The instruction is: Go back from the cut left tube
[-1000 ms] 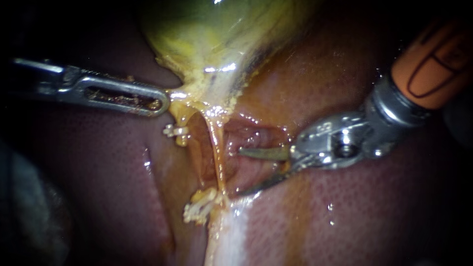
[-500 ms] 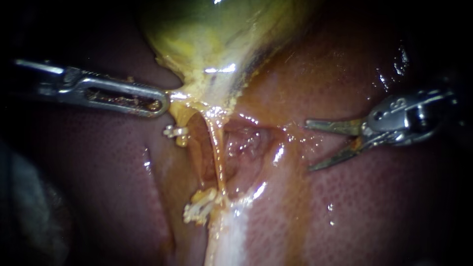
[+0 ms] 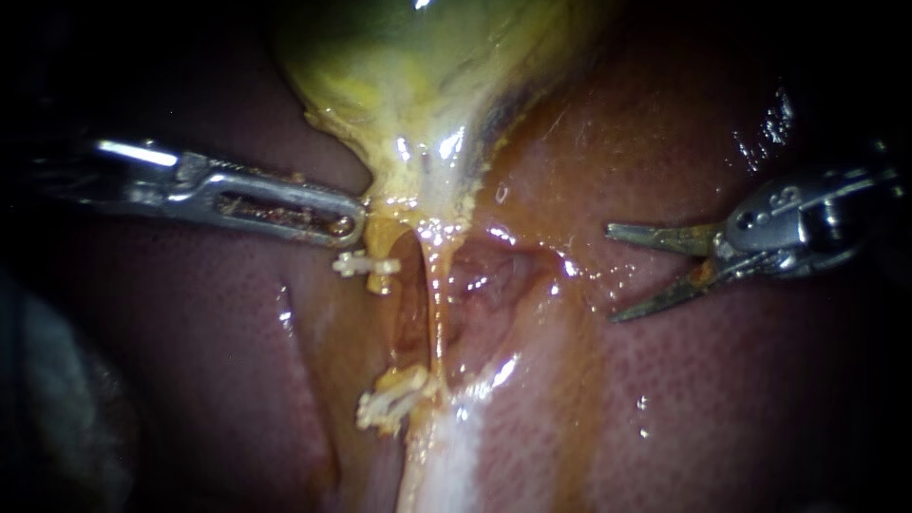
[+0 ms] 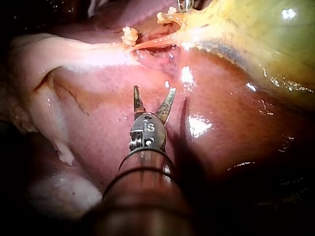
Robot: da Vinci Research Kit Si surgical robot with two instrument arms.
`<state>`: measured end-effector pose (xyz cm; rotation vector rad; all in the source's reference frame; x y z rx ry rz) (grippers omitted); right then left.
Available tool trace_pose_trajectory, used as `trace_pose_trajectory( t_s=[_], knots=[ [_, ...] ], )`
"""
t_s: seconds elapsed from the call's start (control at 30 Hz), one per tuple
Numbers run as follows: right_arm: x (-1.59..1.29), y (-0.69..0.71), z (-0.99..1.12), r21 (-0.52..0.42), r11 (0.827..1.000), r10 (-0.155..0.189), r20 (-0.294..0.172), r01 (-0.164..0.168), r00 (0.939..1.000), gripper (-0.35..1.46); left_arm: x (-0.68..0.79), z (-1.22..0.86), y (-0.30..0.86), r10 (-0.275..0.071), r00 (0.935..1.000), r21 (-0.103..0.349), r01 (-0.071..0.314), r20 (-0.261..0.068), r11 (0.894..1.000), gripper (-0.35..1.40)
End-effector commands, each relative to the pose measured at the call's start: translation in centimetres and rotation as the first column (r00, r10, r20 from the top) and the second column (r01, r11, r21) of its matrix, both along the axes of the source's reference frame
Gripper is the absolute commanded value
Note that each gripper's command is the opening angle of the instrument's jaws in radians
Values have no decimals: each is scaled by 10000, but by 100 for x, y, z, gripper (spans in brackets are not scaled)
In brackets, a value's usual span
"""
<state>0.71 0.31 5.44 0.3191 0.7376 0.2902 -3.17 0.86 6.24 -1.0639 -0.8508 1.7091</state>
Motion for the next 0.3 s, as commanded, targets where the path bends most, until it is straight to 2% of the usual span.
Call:
trace_pose_trajectory(
  t_s=[0.03,0.3],
  knots=[
    [0,0,0,2,10000,-5,-7,5,10000,145,0,1,0,3,10000,30,-3,-35,10000,-35],
    [0,0,-1,5,10000,-6,-8,6,10000,145,1,0,1,9,10000,35,-9,-30,10000,-35]
  ],
)
